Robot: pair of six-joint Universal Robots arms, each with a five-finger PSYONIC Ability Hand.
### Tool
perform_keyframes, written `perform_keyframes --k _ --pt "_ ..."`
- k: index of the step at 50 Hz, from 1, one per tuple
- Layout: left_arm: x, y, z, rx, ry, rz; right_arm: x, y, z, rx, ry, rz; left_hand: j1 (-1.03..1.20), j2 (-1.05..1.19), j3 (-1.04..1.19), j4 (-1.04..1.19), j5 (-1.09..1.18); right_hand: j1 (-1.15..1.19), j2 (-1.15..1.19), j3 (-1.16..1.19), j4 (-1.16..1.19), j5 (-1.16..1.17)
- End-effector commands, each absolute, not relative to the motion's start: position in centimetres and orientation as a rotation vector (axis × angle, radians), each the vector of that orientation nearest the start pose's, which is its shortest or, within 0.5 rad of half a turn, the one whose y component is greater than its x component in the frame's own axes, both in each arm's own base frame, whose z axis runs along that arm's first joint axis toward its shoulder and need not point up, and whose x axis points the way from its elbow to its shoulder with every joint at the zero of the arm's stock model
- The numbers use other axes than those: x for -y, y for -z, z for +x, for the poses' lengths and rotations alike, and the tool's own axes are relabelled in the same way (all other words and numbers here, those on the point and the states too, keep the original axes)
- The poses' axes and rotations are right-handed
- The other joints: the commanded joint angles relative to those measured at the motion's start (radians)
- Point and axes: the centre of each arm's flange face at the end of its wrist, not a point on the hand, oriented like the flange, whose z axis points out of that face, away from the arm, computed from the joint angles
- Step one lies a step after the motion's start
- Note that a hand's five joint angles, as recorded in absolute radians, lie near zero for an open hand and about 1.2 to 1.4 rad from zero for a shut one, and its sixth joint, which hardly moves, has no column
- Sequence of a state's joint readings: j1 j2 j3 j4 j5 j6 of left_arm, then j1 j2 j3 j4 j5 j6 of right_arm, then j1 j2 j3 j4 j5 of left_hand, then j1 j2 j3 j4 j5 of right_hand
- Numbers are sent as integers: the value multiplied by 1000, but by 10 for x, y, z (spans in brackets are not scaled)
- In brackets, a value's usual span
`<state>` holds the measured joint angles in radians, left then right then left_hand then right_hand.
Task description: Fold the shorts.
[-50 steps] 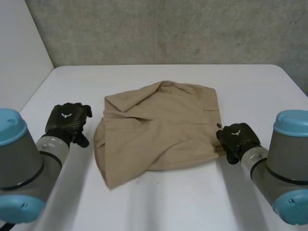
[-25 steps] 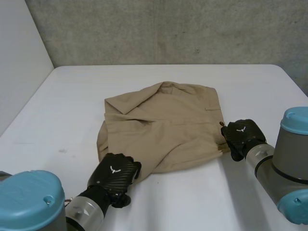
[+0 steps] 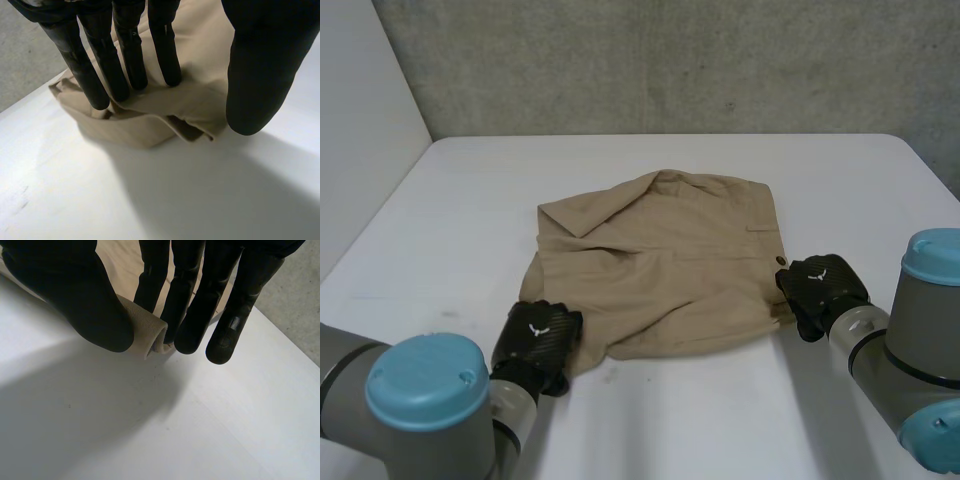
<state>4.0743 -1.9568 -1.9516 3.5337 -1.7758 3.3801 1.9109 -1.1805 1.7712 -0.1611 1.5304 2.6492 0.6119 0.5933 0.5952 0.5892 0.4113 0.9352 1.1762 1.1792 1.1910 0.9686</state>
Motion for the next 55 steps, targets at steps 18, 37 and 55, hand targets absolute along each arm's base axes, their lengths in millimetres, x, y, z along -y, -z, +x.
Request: perform_keyframes --k 18,37,55 --pt "204 -115 -258 -2433 1844 815 251 -141 236 -2434 1711 -1131 784 803 801 807 810 461 220 217 205 253" --pt "180 -208 -230 -2418 1952 776 237 -184 226 -2463 1646 -1354 784 803 801 807 810 461 220 217 205 253" --pt "165 -189 -230 -2702 1745 814 227 -196 226 -2390 1571 -1340 784 803 801 807 810 461 220 217 205 253"
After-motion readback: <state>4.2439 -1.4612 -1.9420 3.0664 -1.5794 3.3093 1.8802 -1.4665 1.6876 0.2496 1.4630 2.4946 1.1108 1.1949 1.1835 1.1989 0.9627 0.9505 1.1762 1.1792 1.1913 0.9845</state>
